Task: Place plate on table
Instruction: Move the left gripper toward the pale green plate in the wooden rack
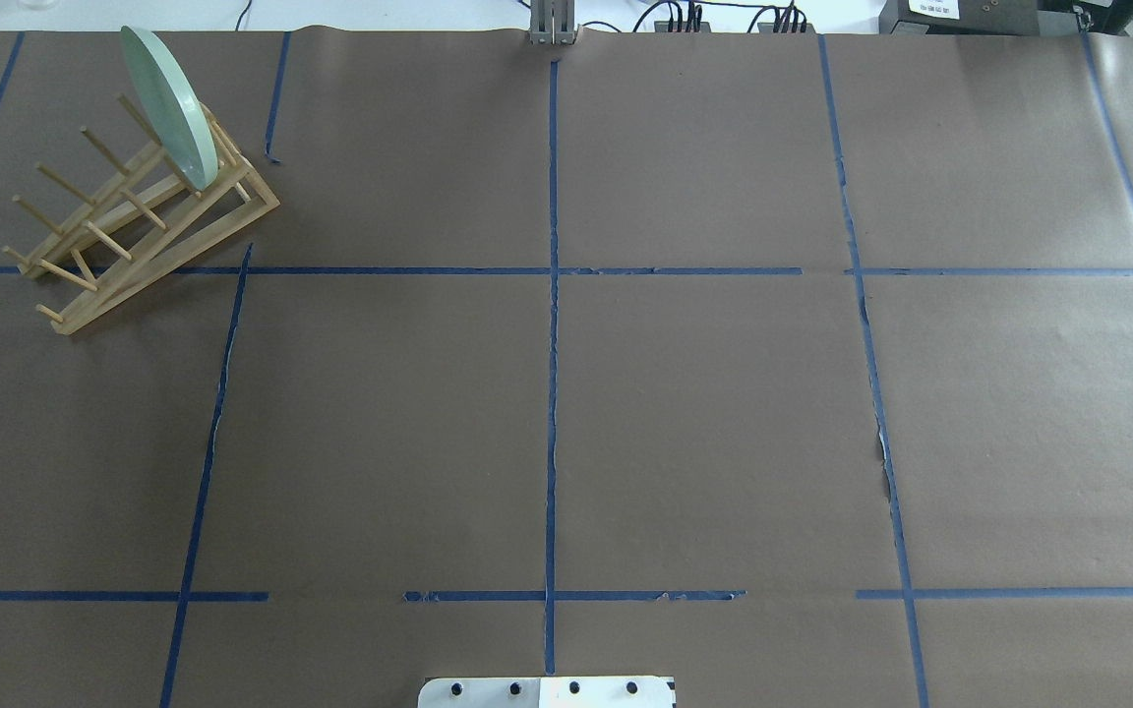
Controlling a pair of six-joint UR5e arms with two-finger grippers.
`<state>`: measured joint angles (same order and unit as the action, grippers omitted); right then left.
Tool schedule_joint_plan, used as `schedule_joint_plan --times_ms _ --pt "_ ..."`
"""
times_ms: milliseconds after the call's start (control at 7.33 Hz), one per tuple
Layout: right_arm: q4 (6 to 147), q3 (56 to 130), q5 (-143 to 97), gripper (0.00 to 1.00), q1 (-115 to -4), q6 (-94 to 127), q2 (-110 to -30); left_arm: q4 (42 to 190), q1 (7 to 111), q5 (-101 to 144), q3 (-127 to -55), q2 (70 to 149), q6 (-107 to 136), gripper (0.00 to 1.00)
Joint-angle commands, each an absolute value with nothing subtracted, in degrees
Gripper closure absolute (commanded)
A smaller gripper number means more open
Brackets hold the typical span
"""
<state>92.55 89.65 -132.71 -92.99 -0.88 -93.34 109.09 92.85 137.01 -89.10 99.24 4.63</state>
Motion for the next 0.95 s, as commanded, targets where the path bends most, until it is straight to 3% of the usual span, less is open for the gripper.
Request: schedule_joint_plan --times_ms 0,409,682,818 --pt "92.5 89.6 -132.7 0.0 -93.0 -0.9 -93.3 122.6 91.2 137.1 -88.3 100.6 29.8 0.0" --pt "92.5 89.6 -132.7 0.0 -93.0 -0.9 -93.3 134.7 82.1 141.6 -88.1 105.4 71.5 0.0" --pt "92.5 89.6 -132.7 0.0 -93.0 -0.9 -93.3 143.5 75.5 135.8 -83.9 111.1 97.6 0.01" --pt "92.5 89.6 -132.7 0.0 -93.0 -0.9 -93.3 150.5 72.5 129.0 -80.6 112.2 109.7 0.1"
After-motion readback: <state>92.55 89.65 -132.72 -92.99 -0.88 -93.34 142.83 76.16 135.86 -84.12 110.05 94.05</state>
